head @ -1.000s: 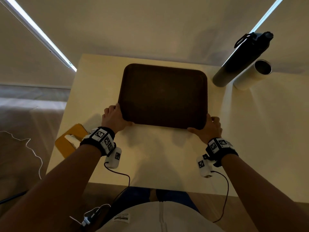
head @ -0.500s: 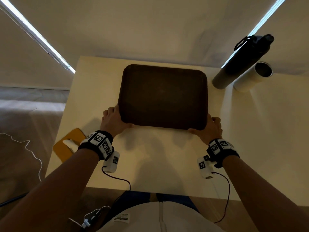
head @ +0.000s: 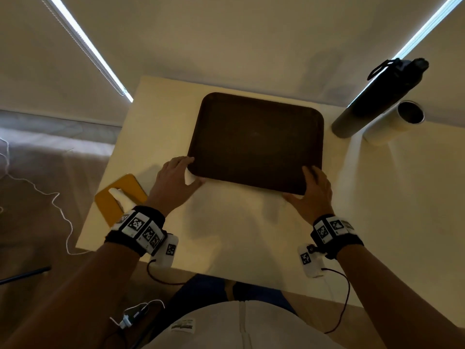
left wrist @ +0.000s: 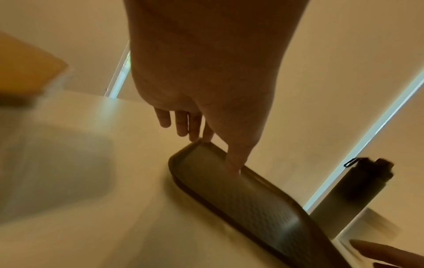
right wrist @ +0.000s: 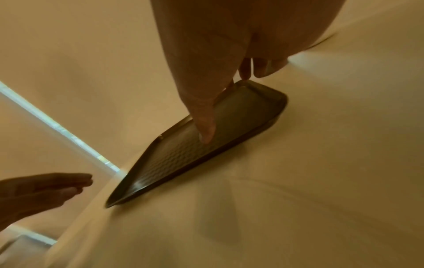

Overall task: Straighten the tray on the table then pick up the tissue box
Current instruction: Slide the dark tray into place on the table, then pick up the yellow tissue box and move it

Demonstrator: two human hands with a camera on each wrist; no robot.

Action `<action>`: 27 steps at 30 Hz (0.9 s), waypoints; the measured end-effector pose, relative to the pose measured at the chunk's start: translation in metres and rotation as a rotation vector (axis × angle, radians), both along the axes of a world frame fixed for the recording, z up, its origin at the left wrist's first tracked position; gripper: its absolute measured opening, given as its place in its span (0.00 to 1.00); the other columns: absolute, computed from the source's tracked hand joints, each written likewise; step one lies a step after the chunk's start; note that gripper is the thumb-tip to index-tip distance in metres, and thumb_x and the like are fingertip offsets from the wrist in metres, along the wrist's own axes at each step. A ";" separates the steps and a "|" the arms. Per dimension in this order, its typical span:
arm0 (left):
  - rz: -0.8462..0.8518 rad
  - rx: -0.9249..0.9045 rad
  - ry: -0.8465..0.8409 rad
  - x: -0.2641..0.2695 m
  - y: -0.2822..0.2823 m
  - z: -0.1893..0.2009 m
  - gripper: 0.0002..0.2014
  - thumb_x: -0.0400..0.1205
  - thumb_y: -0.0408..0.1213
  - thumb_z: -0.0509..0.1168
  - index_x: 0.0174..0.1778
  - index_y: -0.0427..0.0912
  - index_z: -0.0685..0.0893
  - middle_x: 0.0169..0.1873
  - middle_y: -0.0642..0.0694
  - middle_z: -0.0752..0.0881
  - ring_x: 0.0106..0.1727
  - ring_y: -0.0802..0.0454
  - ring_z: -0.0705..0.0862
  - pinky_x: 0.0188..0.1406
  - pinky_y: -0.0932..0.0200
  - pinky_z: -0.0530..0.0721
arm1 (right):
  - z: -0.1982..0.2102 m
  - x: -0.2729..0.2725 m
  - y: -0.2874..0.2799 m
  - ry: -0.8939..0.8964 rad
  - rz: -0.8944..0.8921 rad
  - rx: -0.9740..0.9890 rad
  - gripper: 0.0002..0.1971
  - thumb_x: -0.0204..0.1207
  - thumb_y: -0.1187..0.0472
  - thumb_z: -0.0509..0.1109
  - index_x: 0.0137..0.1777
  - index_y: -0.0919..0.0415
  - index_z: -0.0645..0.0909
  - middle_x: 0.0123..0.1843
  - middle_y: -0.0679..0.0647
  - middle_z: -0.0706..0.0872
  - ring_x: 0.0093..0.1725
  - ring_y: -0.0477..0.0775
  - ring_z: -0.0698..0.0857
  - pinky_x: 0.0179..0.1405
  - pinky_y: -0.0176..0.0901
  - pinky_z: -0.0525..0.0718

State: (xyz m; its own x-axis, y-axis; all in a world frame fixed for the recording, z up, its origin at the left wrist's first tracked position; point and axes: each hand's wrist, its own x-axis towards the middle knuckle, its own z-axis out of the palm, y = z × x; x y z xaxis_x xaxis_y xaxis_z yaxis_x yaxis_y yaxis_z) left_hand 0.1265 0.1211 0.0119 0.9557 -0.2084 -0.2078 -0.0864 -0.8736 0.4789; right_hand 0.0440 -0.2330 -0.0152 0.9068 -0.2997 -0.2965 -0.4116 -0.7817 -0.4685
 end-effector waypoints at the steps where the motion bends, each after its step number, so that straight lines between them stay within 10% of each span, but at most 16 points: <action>1: -0.009 -0.017 -0.035 -0.009 0.009 0.005 0.33 0.79 0.57 0.70 0.77 0.46 0.74 0.75 0.42 0.76 0.75 0.40 0.73 0.72 0.40 0.73 | 0.004 -0.001 0.009 -0.032 0.056 0.018 0.44 0.72 0.42 0.76 0.83 0.52 0.60 0.86 0.57 0.54 0.83 0.63 0.53 0.82 0.65 0.56; 8: -0.002 -0.170 -0.229 -0.063 0.104 0.031 0.23 0.77 0.49 0.74 0.66 0.45 0.84 0.61 0.54 0.83 0.64 0.57 0.79 0.66 0.62 0.76 | 0.023 0.000 0.104 -0.067 0.503 0.225 0.33 0.76 0.49 0.74 0.78 0.54 0.68 0.78 0.57 0.68 0.76 0.57 0.67 0.76 0.54 0.65; 14: 0.081 -0.192 -0.173 -0.067 0.199 0.028 0.19 0.80 0.49 0.69 0.67 0.62 0.77 0.60 0.72 0.73 0.64 0.55 0.78 0.64 0.54 0.75 | 0.026 0.013 0.215 -0.003 0.663 0.461 0.29 0.74 0.52 0.77 0.74 0.51 0.73 0.66 0.51 0.80 0.59 0.46 0.82 0.62 0.51 0.83; 17: 0.132 -0.255 -0.080 -0.051 0.239 0.017 0.16 0.85 0.45 0.66 0.64 0.70 0.74 0.59 0.69 0.75 0.62 0.64 0.76 0.65 0.56 0.74 | 0.018 0.021 0.264 0.048 0.662 0.470 0.35 0.72 0.52 0.78 0.77 0.50 0.69 0.68 0.51 0.79 0.60 0.46 0.81 0.63 0.51 0.83; 22: -0.096 -0.287 0.189 -0.014 0.288 -0.011 0.29 0.80 0.27 0.68 0.78 0.51 0.74 0.71 0.52 0.77 0.71 0.55 0.78 0.72 0.45 0.77 | 0.006 0.032 0.321 0.146 0.521 0.469 0.50 0.65 0.50 0.84 0.83 0.49 0.58 0.77 0.52 0.68 0.67 0.47 0.75 0.66 0.44 0.77; 27: -0.329 -0.282 0.276 0.007 0.299 -0.027 0.39 0.75 0.38 0.77 0.81 0.51 0.69 0.75 0.51 0.75 0.71 0.56 0.77 0.68 0.57 0.77 | -0.004 0.028 0.352 0.140 0.408 0.458 0.54 0.60 0.48 0.86 0.82 0.48 0.58 0.76 0.53 0.69 0.71 0.51 0.72 0.73 0.54 0.74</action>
